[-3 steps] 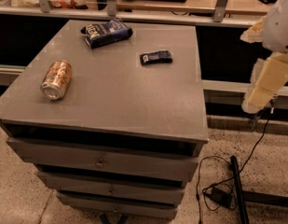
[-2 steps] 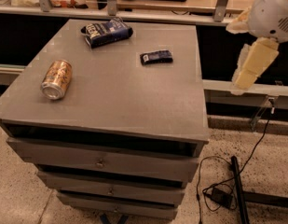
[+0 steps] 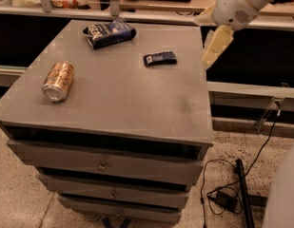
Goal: Move rxbar blueberry near orange can
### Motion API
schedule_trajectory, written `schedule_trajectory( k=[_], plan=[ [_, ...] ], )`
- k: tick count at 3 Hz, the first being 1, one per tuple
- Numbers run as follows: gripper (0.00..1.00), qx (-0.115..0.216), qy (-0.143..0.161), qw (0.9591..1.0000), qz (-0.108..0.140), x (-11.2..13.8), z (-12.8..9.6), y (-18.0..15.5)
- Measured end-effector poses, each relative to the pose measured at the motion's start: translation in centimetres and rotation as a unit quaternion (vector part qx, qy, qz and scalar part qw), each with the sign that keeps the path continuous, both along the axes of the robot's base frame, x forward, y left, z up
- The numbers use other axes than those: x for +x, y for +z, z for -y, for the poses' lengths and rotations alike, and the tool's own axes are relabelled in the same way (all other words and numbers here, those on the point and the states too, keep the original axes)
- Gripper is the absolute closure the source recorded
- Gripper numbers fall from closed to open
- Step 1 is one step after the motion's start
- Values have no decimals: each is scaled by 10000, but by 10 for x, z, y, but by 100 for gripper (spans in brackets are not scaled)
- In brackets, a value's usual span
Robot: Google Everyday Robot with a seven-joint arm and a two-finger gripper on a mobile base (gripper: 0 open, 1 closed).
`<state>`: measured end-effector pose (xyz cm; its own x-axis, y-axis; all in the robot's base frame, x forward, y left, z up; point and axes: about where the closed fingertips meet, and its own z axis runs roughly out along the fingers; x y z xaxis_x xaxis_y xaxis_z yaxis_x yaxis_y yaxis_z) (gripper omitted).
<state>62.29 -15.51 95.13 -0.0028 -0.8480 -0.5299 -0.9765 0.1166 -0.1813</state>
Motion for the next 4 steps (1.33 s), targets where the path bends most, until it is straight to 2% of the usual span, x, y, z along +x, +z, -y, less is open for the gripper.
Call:
schedule_trajectory(
  k=[1,2,4],
  plan=[
    [0,546,-124,9984,15,63,-8,-27],
    [0,798,-349,9962,-36,88,-3,-47],
    [0,1017,-139,9936,-463,94,-26,-81]
  ],
)
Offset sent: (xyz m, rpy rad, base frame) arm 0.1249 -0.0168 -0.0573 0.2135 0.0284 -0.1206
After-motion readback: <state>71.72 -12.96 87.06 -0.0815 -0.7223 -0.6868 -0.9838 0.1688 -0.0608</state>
